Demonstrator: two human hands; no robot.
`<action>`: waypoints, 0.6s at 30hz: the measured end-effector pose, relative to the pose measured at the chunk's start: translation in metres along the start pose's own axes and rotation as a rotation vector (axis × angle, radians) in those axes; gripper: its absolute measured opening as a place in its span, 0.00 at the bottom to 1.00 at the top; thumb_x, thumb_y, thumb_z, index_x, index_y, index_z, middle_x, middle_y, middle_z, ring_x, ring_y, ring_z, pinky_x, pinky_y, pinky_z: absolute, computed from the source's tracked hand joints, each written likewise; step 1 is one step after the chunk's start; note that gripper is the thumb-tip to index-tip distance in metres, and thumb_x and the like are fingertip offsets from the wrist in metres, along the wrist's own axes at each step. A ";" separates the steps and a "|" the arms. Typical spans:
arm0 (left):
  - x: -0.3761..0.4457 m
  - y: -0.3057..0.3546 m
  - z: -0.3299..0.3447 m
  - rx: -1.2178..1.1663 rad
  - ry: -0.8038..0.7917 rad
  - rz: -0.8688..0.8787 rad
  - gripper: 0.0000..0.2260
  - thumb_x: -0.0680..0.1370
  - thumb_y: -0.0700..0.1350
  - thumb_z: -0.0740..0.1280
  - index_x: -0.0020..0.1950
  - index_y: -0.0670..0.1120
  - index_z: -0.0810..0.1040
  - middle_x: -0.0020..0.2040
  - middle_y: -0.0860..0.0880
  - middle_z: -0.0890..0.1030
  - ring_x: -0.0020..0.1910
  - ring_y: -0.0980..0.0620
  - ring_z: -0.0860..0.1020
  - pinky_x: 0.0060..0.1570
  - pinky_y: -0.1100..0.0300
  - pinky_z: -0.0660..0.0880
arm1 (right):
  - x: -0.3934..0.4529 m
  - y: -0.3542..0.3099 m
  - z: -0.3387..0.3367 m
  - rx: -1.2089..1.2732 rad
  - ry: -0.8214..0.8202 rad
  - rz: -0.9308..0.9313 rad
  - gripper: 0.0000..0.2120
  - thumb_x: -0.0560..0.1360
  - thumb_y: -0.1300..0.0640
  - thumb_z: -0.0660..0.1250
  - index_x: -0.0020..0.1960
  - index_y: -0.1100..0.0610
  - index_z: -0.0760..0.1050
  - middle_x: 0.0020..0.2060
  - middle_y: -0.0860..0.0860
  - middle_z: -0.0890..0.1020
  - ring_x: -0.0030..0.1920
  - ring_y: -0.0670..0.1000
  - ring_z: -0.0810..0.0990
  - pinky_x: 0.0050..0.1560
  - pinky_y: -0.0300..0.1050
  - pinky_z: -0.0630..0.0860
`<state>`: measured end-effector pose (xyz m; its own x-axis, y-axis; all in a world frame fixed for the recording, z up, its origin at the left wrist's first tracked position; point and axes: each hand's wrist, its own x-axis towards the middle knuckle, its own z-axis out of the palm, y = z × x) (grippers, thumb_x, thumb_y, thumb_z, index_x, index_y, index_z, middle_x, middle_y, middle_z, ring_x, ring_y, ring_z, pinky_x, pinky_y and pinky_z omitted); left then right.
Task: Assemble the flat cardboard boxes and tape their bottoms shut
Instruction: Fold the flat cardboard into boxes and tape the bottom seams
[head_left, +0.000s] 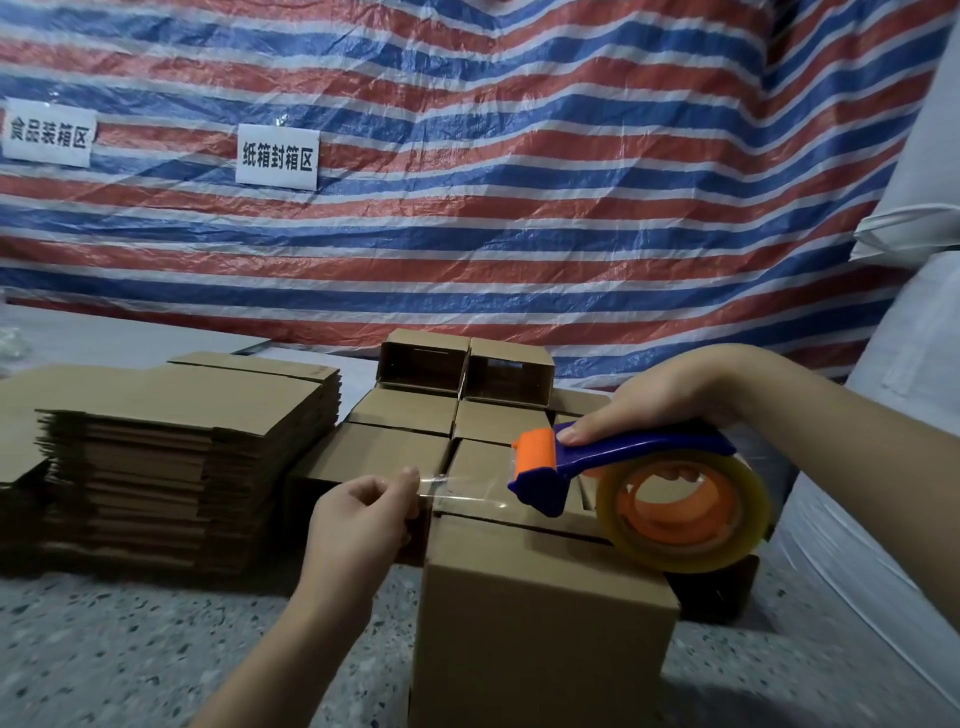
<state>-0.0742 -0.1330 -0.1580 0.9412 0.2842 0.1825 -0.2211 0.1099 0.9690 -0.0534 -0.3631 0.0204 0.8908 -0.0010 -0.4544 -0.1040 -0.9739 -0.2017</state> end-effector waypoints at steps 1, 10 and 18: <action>0.000 -0.002 -0.001 0.012 -0.002 -0.003 0.16 0.78 0.46 0.70 0.31 0.42 0.80 0.27 0.50 0.78 0.25 0.59 0.75 0.28 0.64 0.74 | 0.000 -0.002 0.000 -0.012 -0.006 -0.002 0.37 0.57 0.29 0.70 0.56 0.54 0.76 0.34 0.50 0.86 0.32 0.47 0.85 0.32 0.38 0.79; -0.001 -0.013 -0.008 0.056 -0.007 -0.043 0.14 0.78 0.47 0.69 0.35 0.40 0.80 0.25 0.52 0.77 0.24 0.59 0.73 0.33 0.58 0.73 | 0.007 -0.014 -0.001 -0.083 -0.060 0.020 0.35 0.60 0.29 0.69 0.56 0.54 0.76 0.34 0.50 0.86 0.33 0.47 0.84 0.33 0.38 0.80; -0.002 -0.023 -0.009 0.092 -0.033 -0.053 0.15 0.79 0.47 0.69 0.36 0.39 0.79 0.26 0.50 0.75 0.26 0.55 0.72 0.31 0.59 0.71 | 0.010 -0.017 -0.001 -0.107 -0.087 0.030 0.35 0.59 0.30 0.69 0.56 0.54 0.77 0.34 0.50 0.86 0.32 0.47 0.84 0.33 0.39 0.80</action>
<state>-0.0737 -0.1280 -0.1823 0.9593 0.2484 0.1343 -0.1476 0.0358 0.9884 -0.0419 -0.3468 0.0201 0.8457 -0.0150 -0.5335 -0.0777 -0.9924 -0.0952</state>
